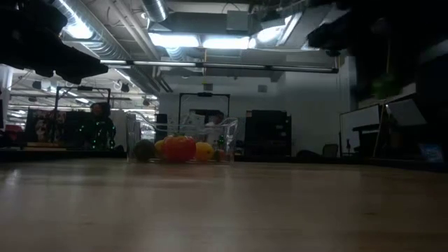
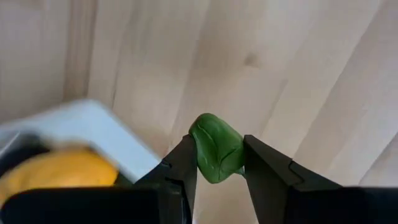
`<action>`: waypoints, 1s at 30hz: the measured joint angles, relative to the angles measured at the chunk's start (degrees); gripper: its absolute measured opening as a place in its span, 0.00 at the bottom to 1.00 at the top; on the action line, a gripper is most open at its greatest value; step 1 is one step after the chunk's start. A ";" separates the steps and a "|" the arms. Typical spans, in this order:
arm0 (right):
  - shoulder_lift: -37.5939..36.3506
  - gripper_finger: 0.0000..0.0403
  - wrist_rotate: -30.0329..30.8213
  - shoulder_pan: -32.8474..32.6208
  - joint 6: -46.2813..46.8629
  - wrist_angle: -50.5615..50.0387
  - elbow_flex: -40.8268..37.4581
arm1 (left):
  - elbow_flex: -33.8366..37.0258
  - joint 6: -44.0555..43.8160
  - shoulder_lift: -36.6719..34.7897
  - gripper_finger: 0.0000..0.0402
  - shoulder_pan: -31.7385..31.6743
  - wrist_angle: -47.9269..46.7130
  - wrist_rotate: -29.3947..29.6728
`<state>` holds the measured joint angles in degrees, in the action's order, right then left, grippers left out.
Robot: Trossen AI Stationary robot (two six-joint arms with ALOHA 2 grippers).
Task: Sort produce into baskets
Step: Put the green chili pepper into the white bin
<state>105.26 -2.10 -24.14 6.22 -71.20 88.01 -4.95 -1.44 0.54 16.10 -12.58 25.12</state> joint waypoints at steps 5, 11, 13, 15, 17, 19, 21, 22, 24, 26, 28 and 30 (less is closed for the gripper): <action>-3.52 0.27 1.19 -4.76 3.49 -4.33 -2.41 | 0.00 -0.06 0.00 0.39 -0.02 0.00 0.00; -9.65 0.27 6.50 -10.21 16.47 -6.23 -10.58 | 0.00 -0.06 0.00 0.39 0.00 -0.02 0.00; -11.44 0.27 6.49 -12.62 21.61 -6.27 -14.17 | 0.00 -0.06 0.00 0.39 -0.01 0.00 0.00; -13.02 0.27 5.97 -15.40 26.04 -6.13 -17.34 | 0.00 -0.06 0.00 0.39 -0.01 -0.01 0.00; -14.04 0.27 5.47 -17.95 30.92 -6.09 -19.36 | 0.00 -0.06 0.00 0.39 -0.01 -0.02 0.00; -14.45 0.27 5.32 -20.59 35.58 -5.94 -20.11 | 0.00 -0.06 0.00 0.39 -0.01 -0.02 0.00; -14.50 0.27 5.08 -23.07 38.76 -5.79 -20.13 | 0.00 -0.06 0.00 0.39 0.00 -0.02 0.00; -14.52 0.27 5.08 -24.27 39.90 -5.65 -20.13 | -0.02 -0.06 0.00 0.39 0.00 -0.02 0.00; -14.42 0.27 5.07 -26.40 41.06 -5.35 -20.13 | -0.01 -0.06 0.00 0.39 0.00 -0.02 0.00; -14.38 0.27 5.54 -28.03 43.15 -4.29 -20.72 | 0.00 -0.06 0.00 0.39 0.00 -0.02 0.00; -14.34 0.27 5.94 -29.10 46.35 -3.52 -21.81 | 0.00 -0.06 0.00 0.39 0.00 -0.02 -0.02; -14.32 0.27 5.80 -29.82 47.97 -2.95 -22.79 | 0.00 -0.06 0.00 0.39 0.00 -0.02 -0.02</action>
<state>90.94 3.70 -53.96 54.19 -74.15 65.21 -4.95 -1.50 0.54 16.09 -12.60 25.10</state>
